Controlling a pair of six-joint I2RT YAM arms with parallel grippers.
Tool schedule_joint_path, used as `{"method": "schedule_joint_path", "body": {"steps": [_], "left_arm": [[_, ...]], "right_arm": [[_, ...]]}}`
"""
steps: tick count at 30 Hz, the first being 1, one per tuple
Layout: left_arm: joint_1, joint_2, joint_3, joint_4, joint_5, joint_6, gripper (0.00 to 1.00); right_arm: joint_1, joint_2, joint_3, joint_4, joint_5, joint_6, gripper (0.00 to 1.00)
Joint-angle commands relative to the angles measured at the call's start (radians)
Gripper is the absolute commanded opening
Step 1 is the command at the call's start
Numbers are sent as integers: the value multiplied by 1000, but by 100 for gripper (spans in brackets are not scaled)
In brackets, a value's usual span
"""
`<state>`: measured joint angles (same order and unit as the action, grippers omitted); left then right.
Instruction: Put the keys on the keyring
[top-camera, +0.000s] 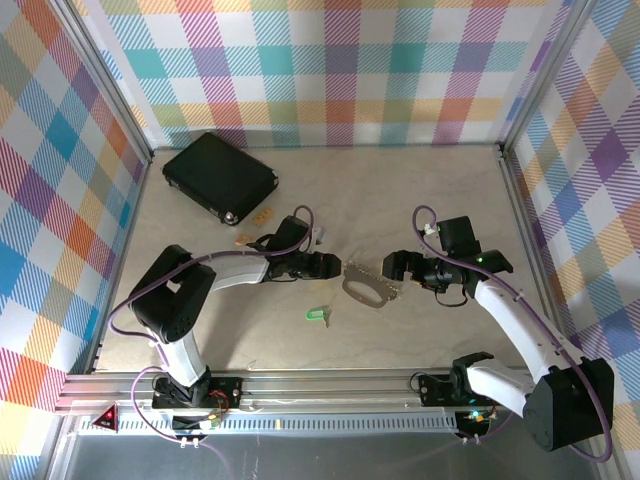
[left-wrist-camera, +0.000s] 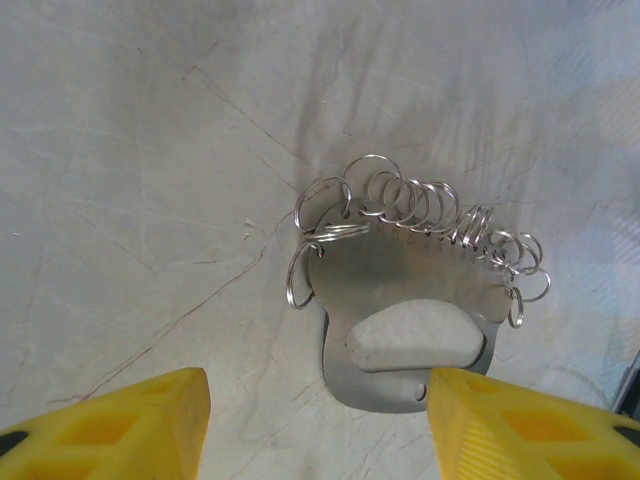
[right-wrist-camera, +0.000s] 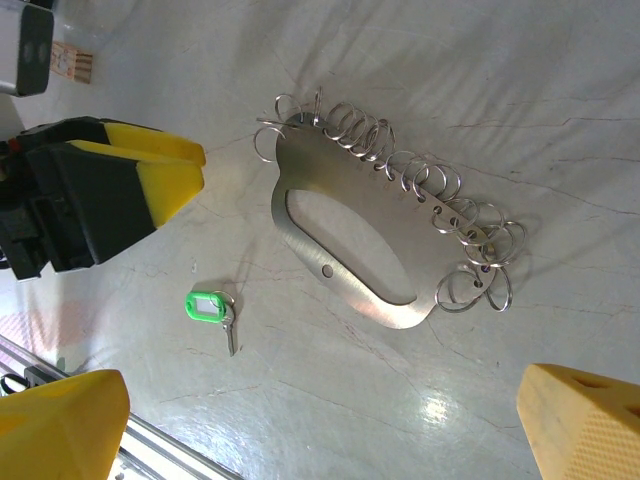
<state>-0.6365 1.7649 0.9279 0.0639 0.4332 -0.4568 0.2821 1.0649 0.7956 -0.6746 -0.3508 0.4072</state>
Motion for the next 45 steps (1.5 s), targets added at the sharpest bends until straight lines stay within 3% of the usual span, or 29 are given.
{"method": "schedule_joint_path", "body": {"steps": [1, 33, 45], "left_arm": [[-14, 35, 33, 34, 4, -13, 56], [-38, 176, 104, 75, 2, -5, 20], [-39, 187, 115, 83, 15, -4, 12]], "right_arm": [[4, -7, -13, 2, -23, 1, 99], [4, -42, 22, -38, 35, -14, 99], [5, -51, 23, -44, 47, -15, 99]]}}
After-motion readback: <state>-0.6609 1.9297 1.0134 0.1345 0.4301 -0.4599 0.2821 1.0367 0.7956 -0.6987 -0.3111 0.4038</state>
